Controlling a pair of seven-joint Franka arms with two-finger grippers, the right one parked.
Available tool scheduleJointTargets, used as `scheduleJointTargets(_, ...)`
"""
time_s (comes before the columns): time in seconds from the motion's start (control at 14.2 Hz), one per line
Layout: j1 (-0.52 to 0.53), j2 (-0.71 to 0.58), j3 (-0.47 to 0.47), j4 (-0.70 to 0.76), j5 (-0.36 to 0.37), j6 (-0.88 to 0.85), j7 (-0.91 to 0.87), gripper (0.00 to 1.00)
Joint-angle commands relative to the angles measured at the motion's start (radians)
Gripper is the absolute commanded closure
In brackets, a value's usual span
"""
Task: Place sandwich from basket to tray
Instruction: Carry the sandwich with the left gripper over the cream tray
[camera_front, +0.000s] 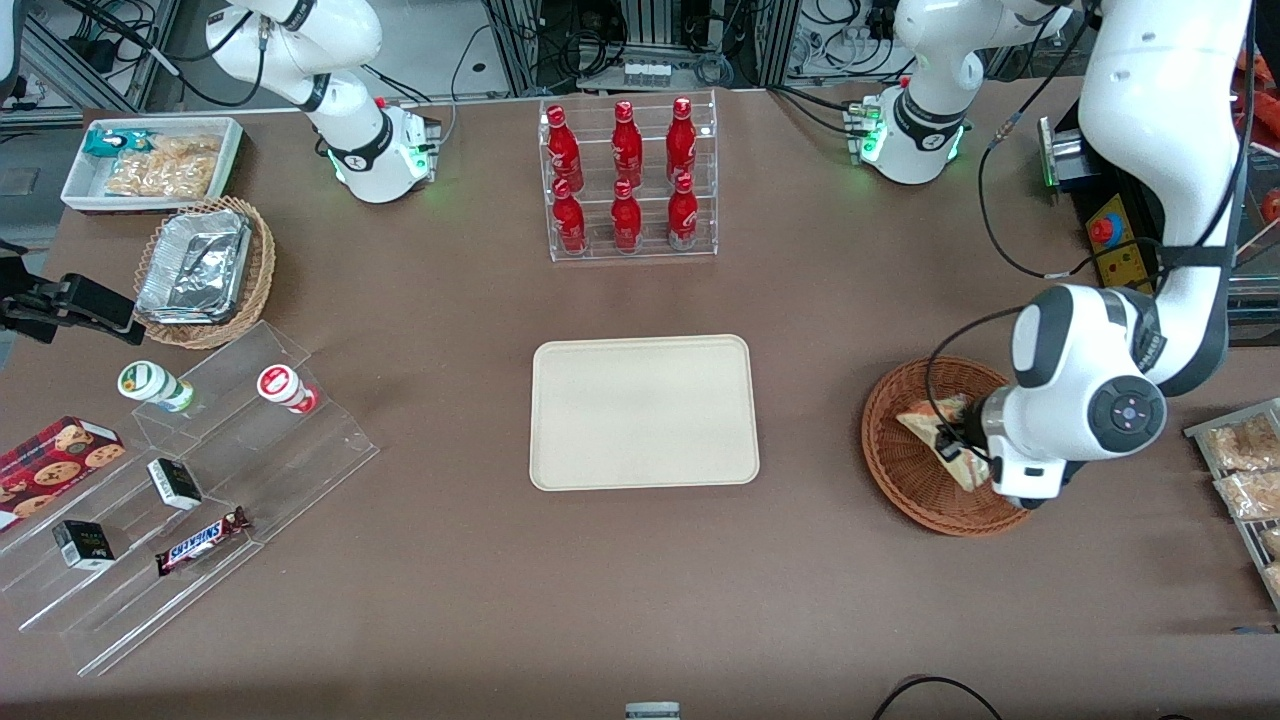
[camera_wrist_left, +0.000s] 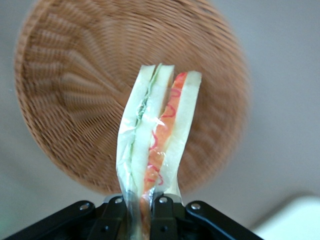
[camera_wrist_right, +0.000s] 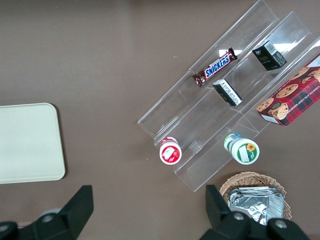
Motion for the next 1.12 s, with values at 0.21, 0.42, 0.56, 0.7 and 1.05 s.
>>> scheduleJointTargets(0.21, -0.245, -0.023, -0.016, 0.055, 0.01, -0.038, 0.102, 0.88)
scheduleJointTargets(0.42, -0.34, 0.023, -0.036, 0.082, 0.005, -0.007, 0.114, 0.86)
scheduleJointTargets(0.56, -0.406, 0.101, -0.036, 0.113, 0.012, 0.039, 0.086, 0.86)
scheduleJointTargets(0.7, -0.452, 0.159, -0.034, 0.121, 0.016, 0.132, 0.031, 0.86)
scheduleJointTargets(1.05, -0.515, 0.268, -0.033, 0.197, 0.019, 0.171, -0.009, 0.86)
